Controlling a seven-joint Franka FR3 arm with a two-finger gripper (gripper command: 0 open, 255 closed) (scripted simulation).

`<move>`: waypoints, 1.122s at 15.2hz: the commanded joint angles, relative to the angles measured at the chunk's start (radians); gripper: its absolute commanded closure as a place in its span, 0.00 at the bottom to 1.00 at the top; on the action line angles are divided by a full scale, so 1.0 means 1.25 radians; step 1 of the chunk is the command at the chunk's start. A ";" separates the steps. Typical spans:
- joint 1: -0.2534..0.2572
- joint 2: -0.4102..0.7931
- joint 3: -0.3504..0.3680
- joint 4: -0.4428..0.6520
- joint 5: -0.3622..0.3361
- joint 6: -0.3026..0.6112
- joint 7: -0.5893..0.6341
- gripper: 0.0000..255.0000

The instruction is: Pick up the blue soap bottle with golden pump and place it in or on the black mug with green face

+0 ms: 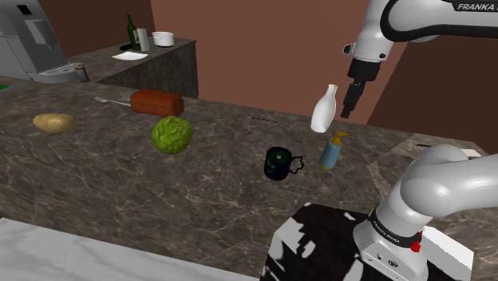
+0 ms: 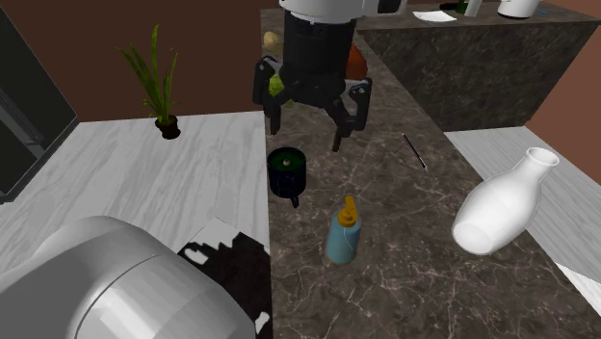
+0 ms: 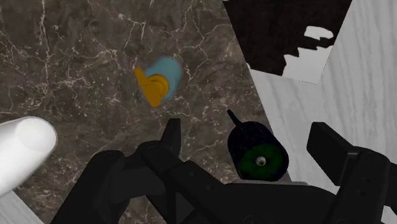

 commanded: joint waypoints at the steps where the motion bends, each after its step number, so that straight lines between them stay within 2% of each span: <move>1: -0.005 -0.005 -0.030 -0.041 -0.026 0.047 -0.045 0.00; 9: -0.033 0.061 -0.176 -0.151 -0.132 0.264 -0.224 0.00; 17: -0.037 0.088 -0.192 -0.219 -0.145 0.358 -0.223 0.00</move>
